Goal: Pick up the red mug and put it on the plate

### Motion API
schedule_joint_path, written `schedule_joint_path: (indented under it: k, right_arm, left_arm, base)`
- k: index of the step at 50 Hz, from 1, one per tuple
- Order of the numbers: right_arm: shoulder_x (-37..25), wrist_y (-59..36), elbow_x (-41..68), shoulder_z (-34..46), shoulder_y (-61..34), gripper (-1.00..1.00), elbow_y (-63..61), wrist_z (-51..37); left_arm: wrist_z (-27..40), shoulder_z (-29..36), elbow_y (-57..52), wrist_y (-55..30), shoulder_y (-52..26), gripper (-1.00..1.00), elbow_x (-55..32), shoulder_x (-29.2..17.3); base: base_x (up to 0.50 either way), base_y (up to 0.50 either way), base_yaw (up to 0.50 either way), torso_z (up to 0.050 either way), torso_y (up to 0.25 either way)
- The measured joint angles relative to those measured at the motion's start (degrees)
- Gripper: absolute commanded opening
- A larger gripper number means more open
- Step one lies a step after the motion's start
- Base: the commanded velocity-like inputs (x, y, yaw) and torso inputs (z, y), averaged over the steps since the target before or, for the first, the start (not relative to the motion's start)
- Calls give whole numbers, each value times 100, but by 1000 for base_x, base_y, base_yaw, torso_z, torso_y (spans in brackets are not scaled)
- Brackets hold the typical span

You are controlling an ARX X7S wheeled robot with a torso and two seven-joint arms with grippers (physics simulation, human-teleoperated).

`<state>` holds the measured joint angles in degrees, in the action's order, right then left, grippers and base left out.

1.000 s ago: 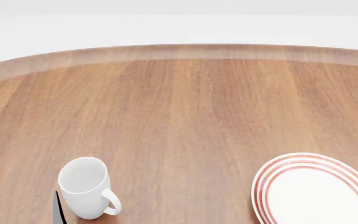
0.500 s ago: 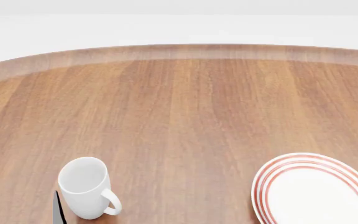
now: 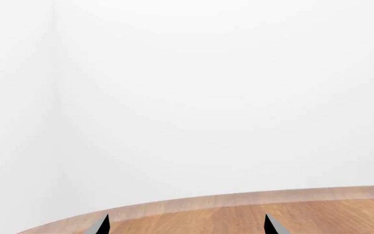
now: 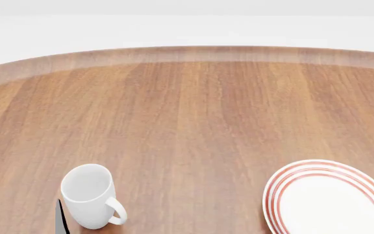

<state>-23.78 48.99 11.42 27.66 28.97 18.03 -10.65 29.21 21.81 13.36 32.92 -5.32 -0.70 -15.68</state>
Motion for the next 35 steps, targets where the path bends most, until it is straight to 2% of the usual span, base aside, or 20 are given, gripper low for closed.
schedule_joint_path:
  k: [26, 27, 35]
  right_arm:
    - [67, 54, 60, 47, -91, 100, 195, 49]
    - [69, 57, 62, 47, -94, -100, 202, 49]
    - [84, 65, 66, 36, -113, -100, 246, 34]
  left_arm:
    - [39, 41, 6, 14, -12, 100, -12, -25]
    - [41, 43, 7, 15, -13, 100, -12, -26]
    - [54, 55, 11, 23, -17, 100, -13, -33]
  base:
    - [0, 0, 0, 0, 0]
    - [0, 0, 0, 0, 0]
    - [0, 0, 0, 0, 0]
